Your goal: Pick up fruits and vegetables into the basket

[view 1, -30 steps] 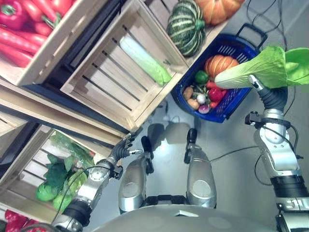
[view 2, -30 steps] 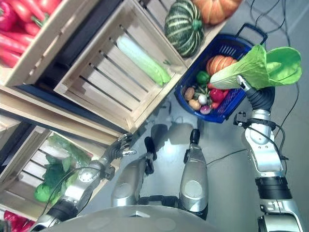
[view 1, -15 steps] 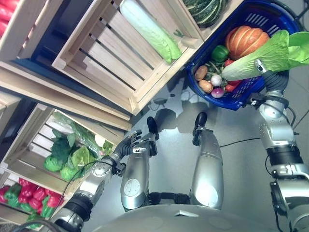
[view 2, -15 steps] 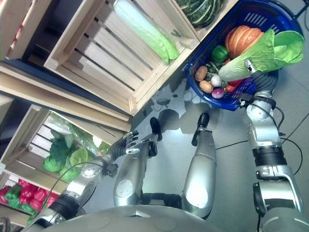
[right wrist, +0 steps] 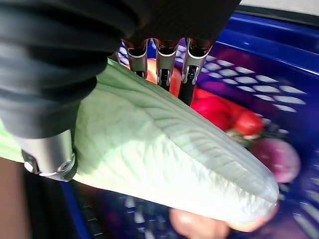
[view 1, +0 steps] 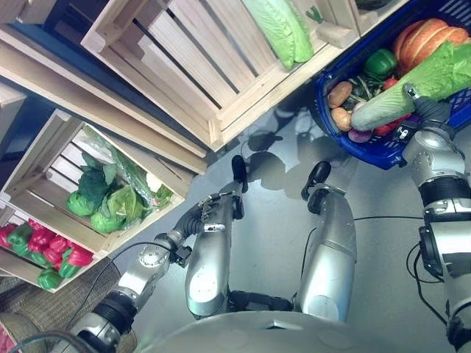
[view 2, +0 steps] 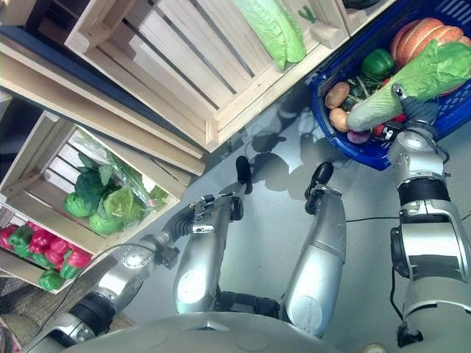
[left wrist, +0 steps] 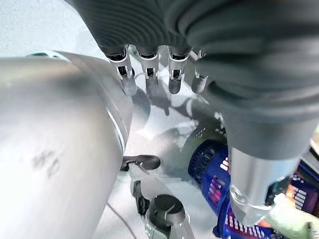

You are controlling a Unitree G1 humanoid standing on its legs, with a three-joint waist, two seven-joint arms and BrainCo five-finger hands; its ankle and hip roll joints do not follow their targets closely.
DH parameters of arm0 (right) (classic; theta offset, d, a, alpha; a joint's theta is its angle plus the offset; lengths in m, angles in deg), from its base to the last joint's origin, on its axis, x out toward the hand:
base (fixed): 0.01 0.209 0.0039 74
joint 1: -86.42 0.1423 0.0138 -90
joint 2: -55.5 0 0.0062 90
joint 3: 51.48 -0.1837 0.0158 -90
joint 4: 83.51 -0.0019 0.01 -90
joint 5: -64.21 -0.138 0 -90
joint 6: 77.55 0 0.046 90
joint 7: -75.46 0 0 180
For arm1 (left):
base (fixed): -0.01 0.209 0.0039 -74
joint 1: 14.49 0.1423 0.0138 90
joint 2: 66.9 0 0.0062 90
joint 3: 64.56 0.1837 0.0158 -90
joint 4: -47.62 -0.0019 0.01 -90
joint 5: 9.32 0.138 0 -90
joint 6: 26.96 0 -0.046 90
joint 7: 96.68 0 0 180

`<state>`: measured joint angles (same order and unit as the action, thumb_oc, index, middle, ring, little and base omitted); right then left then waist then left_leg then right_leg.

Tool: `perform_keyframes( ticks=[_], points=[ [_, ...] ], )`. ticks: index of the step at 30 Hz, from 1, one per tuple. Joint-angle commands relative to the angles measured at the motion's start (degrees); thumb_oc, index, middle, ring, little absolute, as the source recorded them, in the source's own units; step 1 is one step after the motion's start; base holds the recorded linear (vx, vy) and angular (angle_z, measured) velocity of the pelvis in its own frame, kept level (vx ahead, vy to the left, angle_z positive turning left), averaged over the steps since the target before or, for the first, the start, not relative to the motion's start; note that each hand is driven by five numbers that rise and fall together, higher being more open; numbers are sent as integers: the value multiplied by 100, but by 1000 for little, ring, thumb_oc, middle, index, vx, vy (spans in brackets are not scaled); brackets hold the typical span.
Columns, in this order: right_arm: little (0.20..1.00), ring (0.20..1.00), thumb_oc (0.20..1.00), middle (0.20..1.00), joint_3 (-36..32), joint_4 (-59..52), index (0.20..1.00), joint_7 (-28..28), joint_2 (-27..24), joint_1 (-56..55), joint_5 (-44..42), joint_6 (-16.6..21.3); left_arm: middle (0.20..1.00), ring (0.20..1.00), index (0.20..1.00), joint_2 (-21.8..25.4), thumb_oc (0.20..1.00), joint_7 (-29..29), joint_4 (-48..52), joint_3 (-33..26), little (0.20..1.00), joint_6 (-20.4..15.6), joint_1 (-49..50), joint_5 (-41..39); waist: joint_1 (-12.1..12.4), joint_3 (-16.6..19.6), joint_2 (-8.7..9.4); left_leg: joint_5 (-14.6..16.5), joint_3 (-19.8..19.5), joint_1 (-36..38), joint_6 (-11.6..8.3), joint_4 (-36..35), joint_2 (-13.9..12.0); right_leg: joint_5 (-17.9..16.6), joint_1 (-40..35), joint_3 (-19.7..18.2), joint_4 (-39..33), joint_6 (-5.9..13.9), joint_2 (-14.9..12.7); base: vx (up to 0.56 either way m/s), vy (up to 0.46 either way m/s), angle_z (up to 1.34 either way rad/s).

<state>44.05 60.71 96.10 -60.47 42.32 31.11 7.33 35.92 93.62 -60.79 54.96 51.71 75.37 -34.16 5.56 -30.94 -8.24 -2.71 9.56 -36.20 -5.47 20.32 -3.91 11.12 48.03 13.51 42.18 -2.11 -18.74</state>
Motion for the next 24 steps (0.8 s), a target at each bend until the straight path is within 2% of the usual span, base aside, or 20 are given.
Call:
perform_keyframes(
  ticks=[1,7,17,18,19,24],
  points=[
    [200,200,200,200,142,193,200,-145,-662,120,-332,90,1000,1000,1000,29,1000,-106,187,445,1000,-148,210,-129,-122,115,-658,1034,117,-387,355,1015,37,223,-96,47,-45,259,212,-1,-35,9],
    [200,200,200,200,139,695,200,-373,-554,273,-595,203,1000,1000,1000,53,1000,-230,187,598,1000,-297,106,-107,-44,115,-711,1176,89,-812,459,1316,24,220,298,2,127,257,153,-14,-46,5],
    [200,200,200,200,136,1237,200,-195,-282,340,-600,122,1000,1000,1000,-100,1000,-526,-51,755,1000,-598,-124,-104,-3,115,-698,1267,41,-1262,527,1592,-7,163,697,-44,246,268,165,-10,-18,2],
    [573,573,573,573,137,1304,573,-161,-233,335,-586,159,1000,1000,1000,-123,1000,-581,-82,763,1000,-675,-170,-72,4,115,-699,1257,41,-1278,530,1577,-11,149,701,-45,214,270,177,0,0,0],
    [1000,1000,1000,1000,140,1325,1000,-64,-225,348,-563,174,1000,1000,1000,-140,1000,-646,-106,766,1000,-736,-197,-33,6,115,-689,1256,39,-1278,529,1576,-10,137,696,-40,197,271,178,0,0,0],
    [1000,1000,1000,1000,100,1254,1000,181,-177,248,-417,388,1000,1000,1000,-119,1000,-845,-24,695,1000,-909,-295,34,-19,115,-655,1229,30,-1152,496,1497,-8,95,548,-18,95,285,195,-2,7,0]
  ],
)
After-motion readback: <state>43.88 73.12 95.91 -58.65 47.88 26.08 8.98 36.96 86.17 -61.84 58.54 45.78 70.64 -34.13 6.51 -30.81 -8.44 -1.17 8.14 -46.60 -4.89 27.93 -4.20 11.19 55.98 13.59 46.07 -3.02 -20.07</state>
